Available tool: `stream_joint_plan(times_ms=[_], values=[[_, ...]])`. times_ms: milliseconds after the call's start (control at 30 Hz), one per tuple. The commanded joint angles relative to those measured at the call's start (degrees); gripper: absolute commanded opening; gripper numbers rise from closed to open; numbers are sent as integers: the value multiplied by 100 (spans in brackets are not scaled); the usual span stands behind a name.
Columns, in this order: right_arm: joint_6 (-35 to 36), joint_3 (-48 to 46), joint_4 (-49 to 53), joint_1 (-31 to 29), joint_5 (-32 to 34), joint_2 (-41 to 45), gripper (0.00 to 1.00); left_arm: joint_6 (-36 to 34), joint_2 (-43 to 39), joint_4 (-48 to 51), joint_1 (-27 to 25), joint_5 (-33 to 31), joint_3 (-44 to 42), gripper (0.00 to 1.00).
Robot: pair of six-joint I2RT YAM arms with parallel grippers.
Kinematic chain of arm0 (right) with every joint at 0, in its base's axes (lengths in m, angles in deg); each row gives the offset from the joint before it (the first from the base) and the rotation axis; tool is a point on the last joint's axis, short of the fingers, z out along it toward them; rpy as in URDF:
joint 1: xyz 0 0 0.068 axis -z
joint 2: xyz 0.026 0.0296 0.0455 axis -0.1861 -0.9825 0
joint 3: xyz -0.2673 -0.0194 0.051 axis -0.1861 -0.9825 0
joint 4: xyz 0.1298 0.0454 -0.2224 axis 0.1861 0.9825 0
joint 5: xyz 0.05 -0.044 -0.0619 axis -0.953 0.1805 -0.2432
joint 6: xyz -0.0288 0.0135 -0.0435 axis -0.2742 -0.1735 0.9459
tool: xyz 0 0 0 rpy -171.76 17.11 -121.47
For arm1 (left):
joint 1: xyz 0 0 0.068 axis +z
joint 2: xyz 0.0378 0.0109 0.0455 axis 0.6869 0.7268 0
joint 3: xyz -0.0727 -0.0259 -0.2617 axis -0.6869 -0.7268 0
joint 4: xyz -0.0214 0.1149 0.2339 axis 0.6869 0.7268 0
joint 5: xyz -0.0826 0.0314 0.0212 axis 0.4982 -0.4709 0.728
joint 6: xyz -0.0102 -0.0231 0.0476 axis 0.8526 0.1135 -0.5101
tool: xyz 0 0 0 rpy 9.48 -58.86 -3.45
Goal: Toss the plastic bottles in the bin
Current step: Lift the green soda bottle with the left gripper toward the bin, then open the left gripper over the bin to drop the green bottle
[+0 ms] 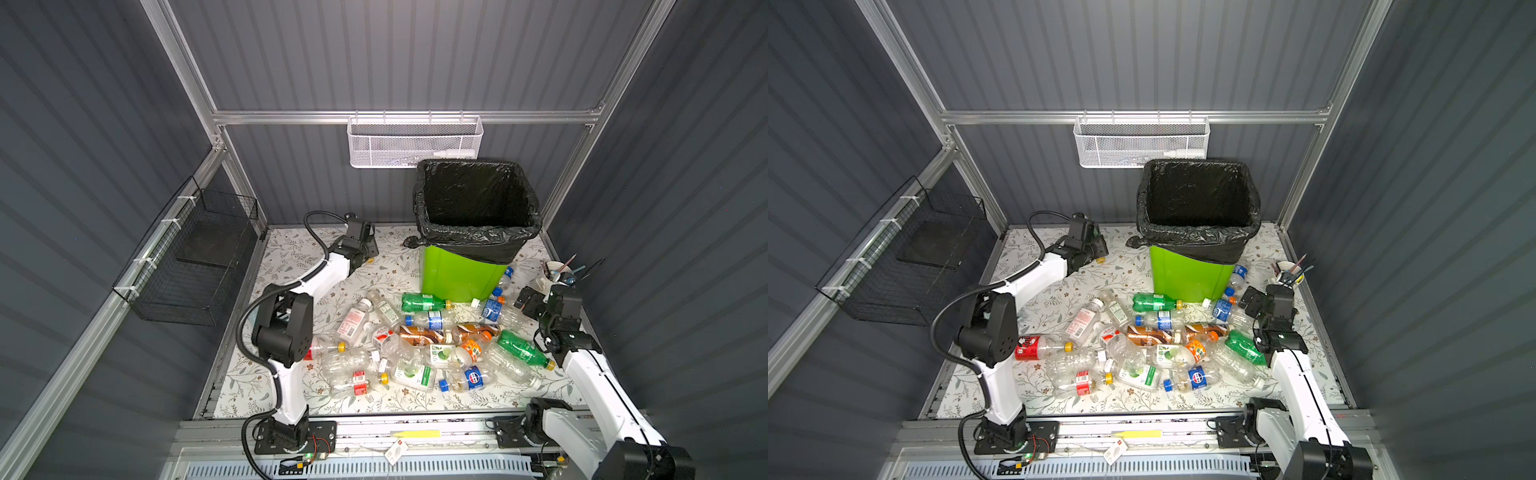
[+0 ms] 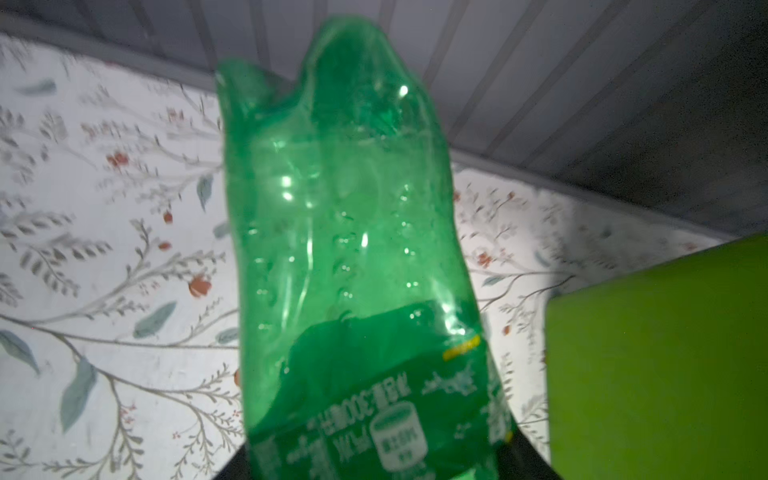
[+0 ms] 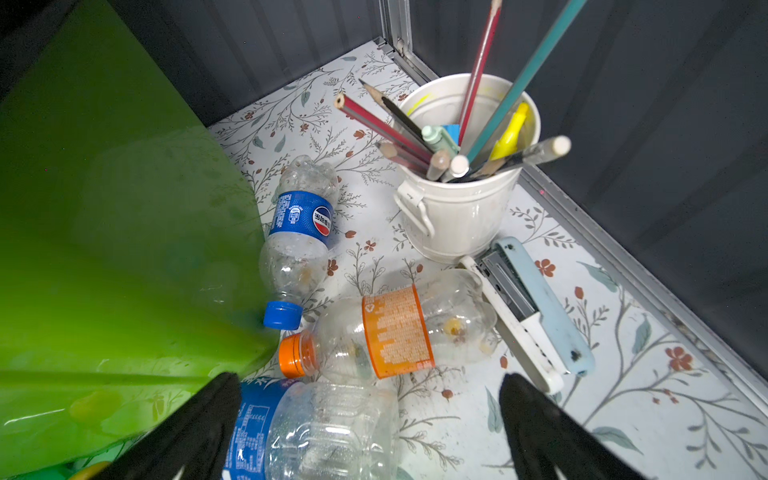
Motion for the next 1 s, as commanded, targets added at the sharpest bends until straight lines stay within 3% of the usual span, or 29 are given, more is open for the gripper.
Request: stream_joint_plan(times_ms=[0,200,300,433,567,733,767,867,900,967], values=[[-38,45,4,31,74,63,99,-593,-776,-703,7,-301,-155,46],[19,145,-33,35,79,81,99,-1545,-2162,-1658,8,-543,-193,46],[-15,185,-34,39,45,105,99,-1944,-2589,-2128,7,-237,44,45],[-113,183,-64,39,22,185,99,-1974,-2852,-2949,-2,534,283,45],[-191,142,-60,33,-10,298,99,-1445,-2385,-3033,-139,1573,989,44],[-201,135,21,39,-131,407,99,-1552,-452,-1033,-1068,2958,3131,43],[-181,151,64,37,-140,434,99,-1889,15,-220,-1348,3136,3893,46],[-67,219,220,39,-105,538,99,-2830,1160,1986,-1904,2868,6110,66],[-32,228,252,37,-83,586,99,-2887,1270,2259,-1926,2753,6485,77],[-27,234,313,38,-49,666,99,-2857,873,1940,-1927,2238,6018,99]])
